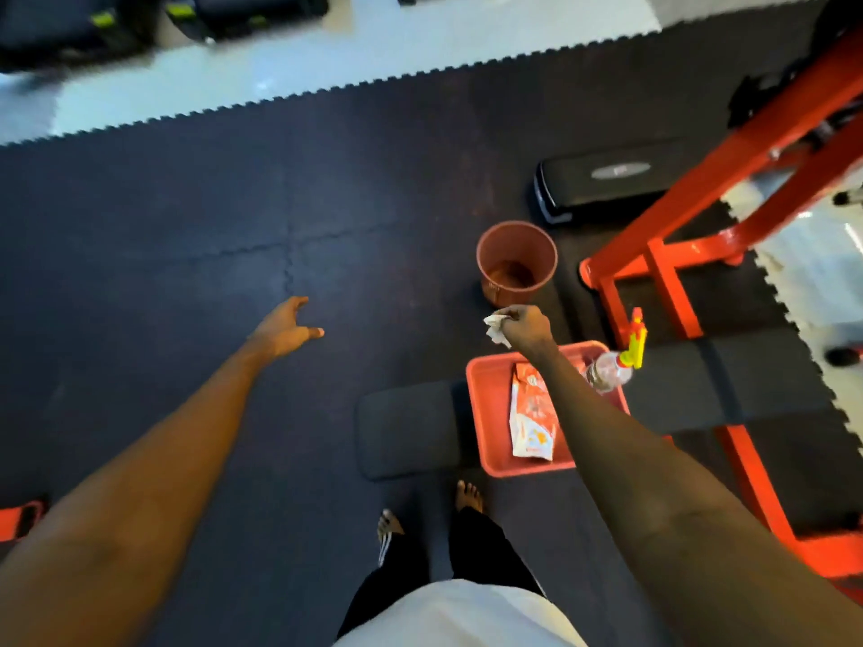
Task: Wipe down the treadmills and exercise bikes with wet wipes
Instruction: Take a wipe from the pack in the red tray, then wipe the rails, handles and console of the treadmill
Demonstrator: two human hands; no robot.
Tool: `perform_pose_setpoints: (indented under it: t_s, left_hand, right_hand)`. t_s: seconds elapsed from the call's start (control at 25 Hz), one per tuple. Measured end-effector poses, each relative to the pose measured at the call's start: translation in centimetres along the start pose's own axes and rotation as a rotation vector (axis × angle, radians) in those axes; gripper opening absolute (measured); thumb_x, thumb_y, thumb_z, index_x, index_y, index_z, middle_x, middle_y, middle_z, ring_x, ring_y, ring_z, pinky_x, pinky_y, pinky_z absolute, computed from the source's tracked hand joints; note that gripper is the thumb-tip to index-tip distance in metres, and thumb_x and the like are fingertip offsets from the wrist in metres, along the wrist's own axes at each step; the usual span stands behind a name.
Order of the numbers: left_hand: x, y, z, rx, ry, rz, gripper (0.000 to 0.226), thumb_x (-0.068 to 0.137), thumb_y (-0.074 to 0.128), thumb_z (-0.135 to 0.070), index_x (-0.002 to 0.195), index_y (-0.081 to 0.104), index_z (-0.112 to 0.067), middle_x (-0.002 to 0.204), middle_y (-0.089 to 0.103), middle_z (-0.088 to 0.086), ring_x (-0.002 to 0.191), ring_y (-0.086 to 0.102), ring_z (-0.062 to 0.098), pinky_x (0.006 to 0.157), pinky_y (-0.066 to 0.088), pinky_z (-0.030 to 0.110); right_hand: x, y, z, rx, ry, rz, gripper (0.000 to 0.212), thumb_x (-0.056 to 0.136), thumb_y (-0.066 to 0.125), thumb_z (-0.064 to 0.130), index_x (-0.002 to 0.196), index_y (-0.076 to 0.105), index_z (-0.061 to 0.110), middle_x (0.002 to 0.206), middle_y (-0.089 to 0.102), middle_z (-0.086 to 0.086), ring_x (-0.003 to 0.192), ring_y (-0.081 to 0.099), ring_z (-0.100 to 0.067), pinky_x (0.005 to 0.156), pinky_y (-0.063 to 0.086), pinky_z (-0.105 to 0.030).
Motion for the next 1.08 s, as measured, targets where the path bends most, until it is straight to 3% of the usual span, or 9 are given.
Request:
perform_pose_setpoints:
  t_s: [0.12,0.2,0.32,0.4,0.48,0.6,0.8,1.08]
  left_hand:
    - [-2.3,-5.8,1.2,-0.015,-0.003,-0.096,0.075,0.089,0.076,-0.017,0.153,0.037,-0.009,0.156,0.042,0.011,0.143,0.041,0.029,0.116,0.034,0.039]
    - [-3.4,-9.1,2.2,-0.023,0.0,-0.15,0.078,0.089,0.077,-0.02,0.154,0.035,-0.01,0.158,0.039,0.011,0.144,0.039,0.028,0.118,0.032,0.04]
    - [-5.7,-14.7,3.0,-0.043,0.038,-0.247,0.076,0.09,0.076,-0.019,0.154,0.036,-0.009,0.158,0.039,0.01,0.145,0.039,0.027,0.118,0.031,0.039]
    - [-7.3,-18.5,3.5,-0.047,0.062,-0.303,0.076,0.09,0.075,-0.018,0.154,0.035,-0.009,0.159,0.038,0.01,0.145,0.037,0.027,0.117,0.031,0.039]
    - [-8.7,-22.3,4.3,-0.056,0.086,-0.342,0.076,0.09,0.075,-0.017,0.155,0.035,-0.012,0.16,0.036,0.01,0.147,0.035,0.027,0.118,0.031,0.041]
    - [-10.7,-28.3,5.2,-0.069,0.116,-0.413,0.076,0.09,0.076,-0.017,0.155,0.036,-0.019,0.16,0.035,0.009,0.147,0.034,0.026,0.118,0.032,0.043]
    - [-14.3,-37.8,7.0,-0.09,0.141,-0.552,0.075,0.088,0.076,-0.019,0.153,0.039,-0.029,0.159,0.038,0.007,0.144,0.038,0.026,0.114,0.034,0.041]
    - [-17.3,-48.7,10.9,-0.083,0.158,-0.67,0.076,0.086,0.077,-0.016,0.151,0.04,-0.032,0.155,0.042,0.015,0.141,0.043,0.03,0.114,0.036,0.042]
  right_hand:
    - [-0.3,-0.1,7.6,-0.147,-0.162,0.022,0.023,0.085,0.064,0.003,0.096,0.08,0.015,0.091,0.075,-0.002,0.087,0.067,-0.011,0.065,0.044,-0.005]
    - [-0.6,0.2,12.4,-0.215,-0.214,0.035,0.027,0.083,0.059,0.003,0.092,0.081,0.017,0.094,0.075,-0.001,0.09,0.065,-0.012,0.08,0.048,-0.018]
    - [-1.9,1.7,20.9,-0.268,-0.382,0.028,0.02,0.086,0.055,0.011,0.081,0.074,0.013,0.096,0.073,-0.005,0.098,0.067,-0.021,0.085,0.051,-0.03]
    - [-3.2,2.9,26.4,-0.349,-0.534,0.007,0.022,0.092,0.056,0.009,0.102,0.073,0.0,0.119,0.066,-0.018,0.119,0.059,-0.028,0.098,0.043,-0.031]
    - [-4.7,4.0,31.4,-0.44,-0.642,0.008,0.041,0.098,0.057,0.014,0.131,0.057,-0.011,0.144,0.047,-0.024,0.139,0.041,-0.032,0.11,0.031,-0.029]
    - [-7.0,5.3,38.1,-0.489,-0.745,0.005,0.063,0.099,0.061,0.029,0.147,0.039,-0.006,0.159,0.026,-0.021,0.148,0.027,-0.03,0.119,0.023,-0.034]
    - [-10.7,8.0,49.3,-0.53,-0.934,-0.052,0.06,0.097,0.062,0.024,0.144,0.041,-0.007,0.157,0.029,-0.02,0.147,0.028,-0.029,0.116,0.023,-0.03]
    - [-14.2,12.6,60.5,-0.491,-1.021,-0.096,0.053,0.096,0.061,0.027,0.137,0.049,-0.004,0.156,0.031,-0.015,0.146,0.032,-0.022,0.112,0.028,-0.028]
Point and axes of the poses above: each hand's wrist, its own x-axis towards the middle knuckle, its own y-axis out of the palm, z = x × y, the point moved 4 cm from there along x, towards the middle knuckle
